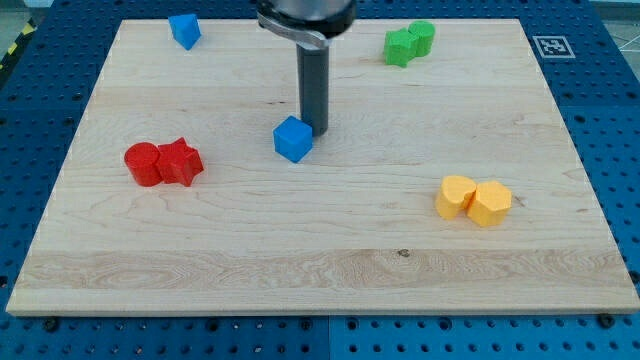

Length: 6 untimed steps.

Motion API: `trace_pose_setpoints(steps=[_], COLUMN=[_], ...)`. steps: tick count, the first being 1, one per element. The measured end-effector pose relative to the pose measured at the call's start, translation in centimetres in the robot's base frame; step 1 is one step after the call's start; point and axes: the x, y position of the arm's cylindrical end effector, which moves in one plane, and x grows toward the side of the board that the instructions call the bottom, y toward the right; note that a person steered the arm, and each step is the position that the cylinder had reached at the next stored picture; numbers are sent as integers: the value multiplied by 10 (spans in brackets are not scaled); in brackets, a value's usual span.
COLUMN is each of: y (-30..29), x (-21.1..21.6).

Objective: Slide the blue cube towards the down and a bit right

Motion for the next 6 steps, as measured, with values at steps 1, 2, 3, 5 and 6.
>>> trace_pose_setpoints(steps=[1, 2, 3, 5, 6], y=[-32, -99, -122, -15, -11], x=[-5, -29, -15, 9, 37])
